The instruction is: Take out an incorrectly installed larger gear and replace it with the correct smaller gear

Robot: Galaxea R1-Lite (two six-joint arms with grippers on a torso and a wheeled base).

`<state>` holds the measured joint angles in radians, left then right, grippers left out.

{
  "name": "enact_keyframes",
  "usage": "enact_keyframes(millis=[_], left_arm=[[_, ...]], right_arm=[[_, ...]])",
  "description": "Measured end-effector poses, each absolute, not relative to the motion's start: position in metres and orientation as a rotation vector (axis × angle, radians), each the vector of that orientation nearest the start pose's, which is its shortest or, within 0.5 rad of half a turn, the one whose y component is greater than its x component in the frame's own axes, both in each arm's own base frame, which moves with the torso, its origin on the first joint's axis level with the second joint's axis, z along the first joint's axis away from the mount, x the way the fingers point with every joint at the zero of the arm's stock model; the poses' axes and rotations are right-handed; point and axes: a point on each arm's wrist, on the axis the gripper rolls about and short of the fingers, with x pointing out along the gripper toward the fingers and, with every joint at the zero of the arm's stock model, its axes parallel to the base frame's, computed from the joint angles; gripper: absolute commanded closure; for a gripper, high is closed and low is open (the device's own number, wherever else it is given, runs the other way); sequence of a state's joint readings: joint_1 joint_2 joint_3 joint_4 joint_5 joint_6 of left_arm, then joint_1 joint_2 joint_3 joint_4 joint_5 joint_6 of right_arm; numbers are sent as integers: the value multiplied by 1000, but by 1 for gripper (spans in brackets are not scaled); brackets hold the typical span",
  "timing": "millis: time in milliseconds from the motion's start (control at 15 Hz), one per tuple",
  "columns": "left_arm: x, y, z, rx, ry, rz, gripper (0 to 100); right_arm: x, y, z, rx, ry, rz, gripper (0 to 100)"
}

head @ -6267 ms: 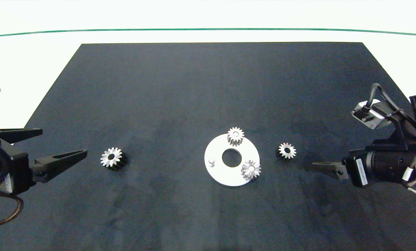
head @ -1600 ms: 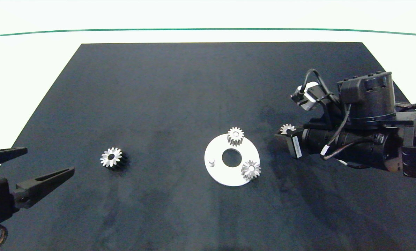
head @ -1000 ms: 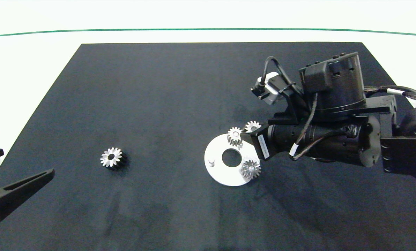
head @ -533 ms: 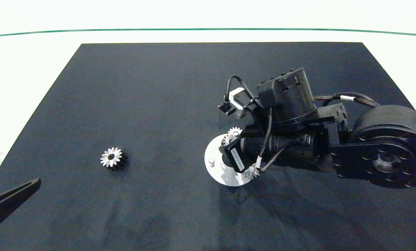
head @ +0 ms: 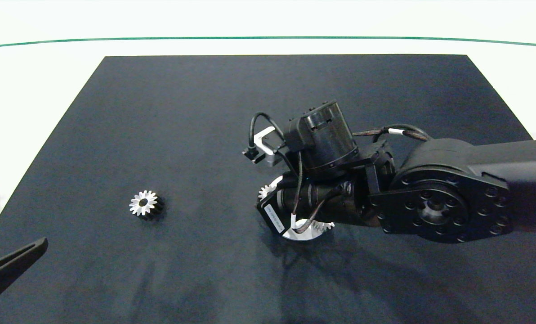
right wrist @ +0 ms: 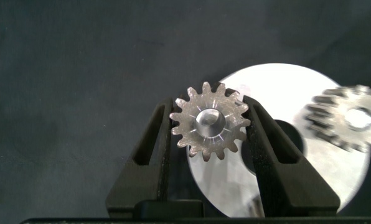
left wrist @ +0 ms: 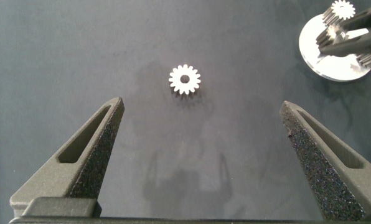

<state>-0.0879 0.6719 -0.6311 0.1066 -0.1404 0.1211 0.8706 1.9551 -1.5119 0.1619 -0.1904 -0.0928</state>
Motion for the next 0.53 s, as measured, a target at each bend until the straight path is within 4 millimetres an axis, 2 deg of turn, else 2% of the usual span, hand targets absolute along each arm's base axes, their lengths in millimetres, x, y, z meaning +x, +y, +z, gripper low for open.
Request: enact_keyframes(millis=[533], left_arm=[[44, -7, 233, 112, 154, -231, 0]], right_arm=[[255, 295, 203, -436, 543, 650, 75]])
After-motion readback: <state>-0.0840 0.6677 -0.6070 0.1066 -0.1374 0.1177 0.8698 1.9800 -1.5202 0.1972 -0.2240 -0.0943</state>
